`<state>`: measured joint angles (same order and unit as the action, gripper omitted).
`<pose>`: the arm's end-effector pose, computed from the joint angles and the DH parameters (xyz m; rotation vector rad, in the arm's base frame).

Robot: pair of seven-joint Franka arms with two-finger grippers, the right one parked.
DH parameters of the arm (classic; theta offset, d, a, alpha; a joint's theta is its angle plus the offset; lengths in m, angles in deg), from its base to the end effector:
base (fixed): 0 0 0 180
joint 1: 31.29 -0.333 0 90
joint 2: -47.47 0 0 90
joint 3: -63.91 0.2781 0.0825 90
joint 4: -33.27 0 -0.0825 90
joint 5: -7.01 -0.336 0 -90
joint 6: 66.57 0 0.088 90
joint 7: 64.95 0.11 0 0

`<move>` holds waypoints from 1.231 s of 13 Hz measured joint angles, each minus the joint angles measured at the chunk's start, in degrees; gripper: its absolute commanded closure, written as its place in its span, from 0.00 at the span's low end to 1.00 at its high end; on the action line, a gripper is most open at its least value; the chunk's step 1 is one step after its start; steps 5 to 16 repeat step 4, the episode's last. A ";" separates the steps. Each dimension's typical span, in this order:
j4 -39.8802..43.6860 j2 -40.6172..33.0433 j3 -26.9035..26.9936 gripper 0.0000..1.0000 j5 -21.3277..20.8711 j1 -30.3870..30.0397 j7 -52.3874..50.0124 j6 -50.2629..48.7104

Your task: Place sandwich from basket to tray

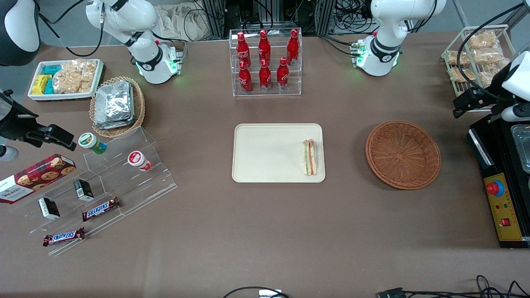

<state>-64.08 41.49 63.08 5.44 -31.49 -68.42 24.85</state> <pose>0.4791 -0.0027 0.5827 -3.1118 -0.0762 -0.0029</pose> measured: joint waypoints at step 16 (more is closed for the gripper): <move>0.03 0.00 0.02 0.00 0.12 -0.03 -0.18 -0.16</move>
